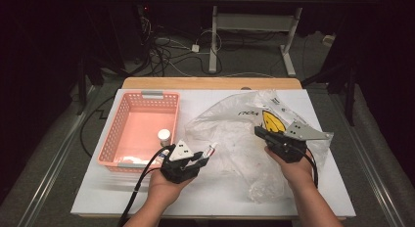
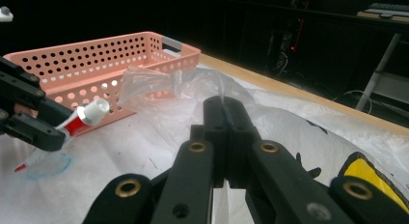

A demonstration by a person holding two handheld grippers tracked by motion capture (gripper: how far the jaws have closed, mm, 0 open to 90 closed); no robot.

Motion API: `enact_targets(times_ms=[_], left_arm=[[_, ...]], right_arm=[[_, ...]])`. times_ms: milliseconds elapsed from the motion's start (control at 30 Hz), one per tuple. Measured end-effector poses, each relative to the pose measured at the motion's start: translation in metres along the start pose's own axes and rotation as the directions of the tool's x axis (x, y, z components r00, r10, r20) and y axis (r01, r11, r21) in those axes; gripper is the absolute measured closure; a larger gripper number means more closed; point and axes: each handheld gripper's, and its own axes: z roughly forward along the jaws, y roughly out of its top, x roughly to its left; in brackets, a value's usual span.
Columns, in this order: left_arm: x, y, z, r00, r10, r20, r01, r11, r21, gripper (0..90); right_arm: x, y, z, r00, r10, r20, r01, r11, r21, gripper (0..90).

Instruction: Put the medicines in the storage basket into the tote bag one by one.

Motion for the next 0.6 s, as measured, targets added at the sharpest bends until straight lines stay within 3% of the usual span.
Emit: enact_targets(times_ms=[200,600], left_arm=[[-0.006,0.001,0.007,0.9994,0.0,0.034,0.0,1.0,0.001,68.7],[-0.009,0.023,0.032,0.9992,0.018,0.036,-0.017,0.9998,-0.011,68.7]], right_arm=[[0.002,0.0,0.001,1.0,-0.005,-0.003,0.005,1.0,0.004,90.0],[0.002,0.001,0.001,1.0,-0.006,-0.005,0.006,1.0,-0.002,90.0]])
